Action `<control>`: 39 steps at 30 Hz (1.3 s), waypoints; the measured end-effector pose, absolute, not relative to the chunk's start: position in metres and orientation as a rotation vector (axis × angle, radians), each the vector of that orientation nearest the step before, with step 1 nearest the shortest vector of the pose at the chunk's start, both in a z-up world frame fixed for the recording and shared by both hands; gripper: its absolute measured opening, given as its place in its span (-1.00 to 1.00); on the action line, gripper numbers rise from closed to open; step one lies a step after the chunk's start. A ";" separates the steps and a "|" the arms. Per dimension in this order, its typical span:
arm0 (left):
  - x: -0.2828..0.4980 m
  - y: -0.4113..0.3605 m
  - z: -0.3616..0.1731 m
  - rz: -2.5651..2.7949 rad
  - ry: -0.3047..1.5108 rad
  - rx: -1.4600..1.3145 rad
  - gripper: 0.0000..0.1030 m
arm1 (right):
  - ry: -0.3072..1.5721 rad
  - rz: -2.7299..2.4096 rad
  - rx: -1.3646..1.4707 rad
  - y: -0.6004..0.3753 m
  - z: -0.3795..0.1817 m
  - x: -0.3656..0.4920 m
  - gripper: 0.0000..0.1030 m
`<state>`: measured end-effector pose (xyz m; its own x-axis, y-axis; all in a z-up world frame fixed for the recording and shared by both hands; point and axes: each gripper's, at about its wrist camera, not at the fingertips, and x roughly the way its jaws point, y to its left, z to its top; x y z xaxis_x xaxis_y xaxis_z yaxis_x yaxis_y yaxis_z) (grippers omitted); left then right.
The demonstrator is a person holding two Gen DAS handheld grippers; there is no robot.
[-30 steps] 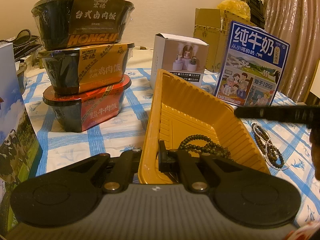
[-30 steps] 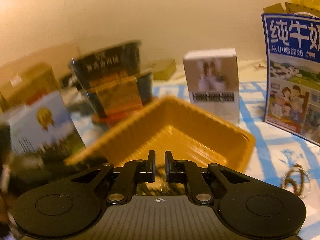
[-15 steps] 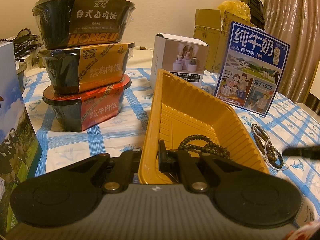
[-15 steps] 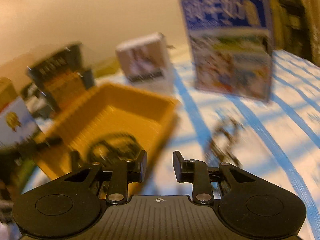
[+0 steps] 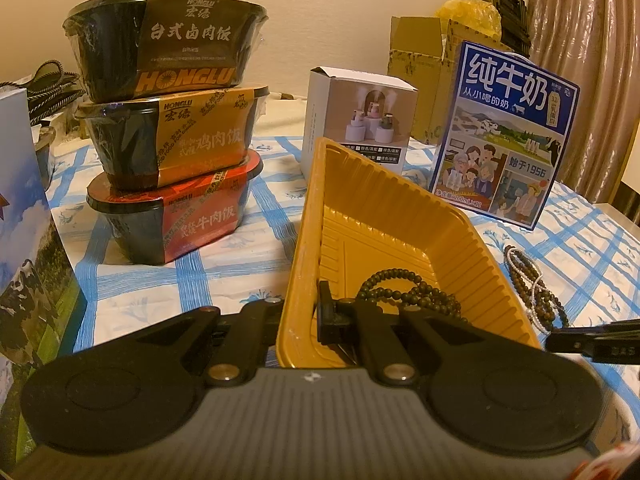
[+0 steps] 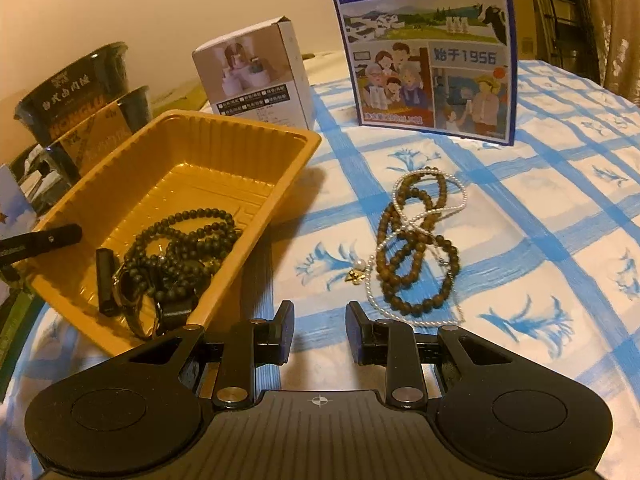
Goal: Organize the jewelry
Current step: 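Pinch a small gold pearl earring with the right gripper, then carry the earring into the tray and open the right gripper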
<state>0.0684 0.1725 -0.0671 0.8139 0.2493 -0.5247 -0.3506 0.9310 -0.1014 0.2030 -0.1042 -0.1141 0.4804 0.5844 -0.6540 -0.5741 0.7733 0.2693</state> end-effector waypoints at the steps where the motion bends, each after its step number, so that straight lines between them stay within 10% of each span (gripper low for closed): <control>1: 0.068 0.172 -0.067 0.322 0.531 -0.197 -0.91 | 0.805 0.702 0.017 -0.101 -0.117 0.205 -0.44; 39: 0.069 0.171 -0.066 0.320 0.533 -0.198 -0.90 | 0.571 0.716 -0.124 -0.067 -0.080 0.203 -0.82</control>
